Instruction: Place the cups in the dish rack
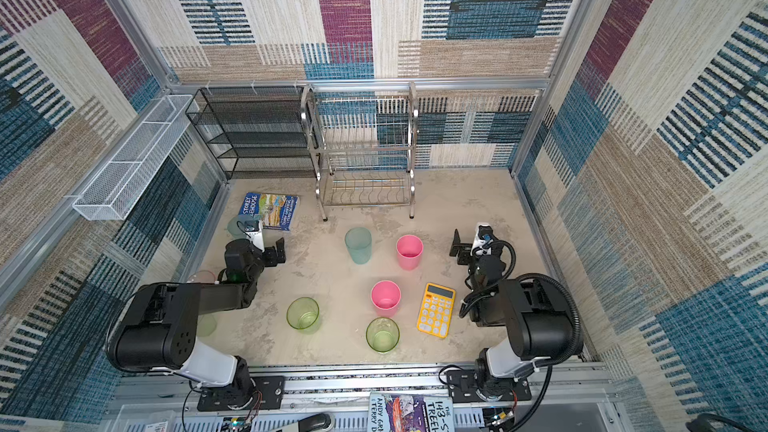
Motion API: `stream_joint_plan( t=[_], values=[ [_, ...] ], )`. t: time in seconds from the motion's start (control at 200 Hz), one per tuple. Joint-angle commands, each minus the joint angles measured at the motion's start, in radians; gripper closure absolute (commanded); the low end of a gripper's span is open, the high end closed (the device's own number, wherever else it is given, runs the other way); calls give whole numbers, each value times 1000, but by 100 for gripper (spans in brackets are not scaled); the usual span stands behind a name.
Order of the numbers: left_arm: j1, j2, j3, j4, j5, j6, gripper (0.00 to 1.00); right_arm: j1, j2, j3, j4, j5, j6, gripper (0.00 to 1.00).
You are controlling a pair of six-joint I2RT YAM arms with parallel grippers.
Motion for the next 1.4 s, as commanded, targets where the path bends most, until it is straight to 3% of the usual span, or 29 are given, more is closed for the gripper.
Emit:
stream_joint_plan(
  t=[0.0, 1.397],
  values=[
    [0, -3, 1, 37, 4, 18, 1, 1, 1, 5, 37, 8, 5, 0],
    [-2, -11, 5, 27, -21, 11, 1, 0, -5, 7, 32, 7, 3, 0]
  ],
)
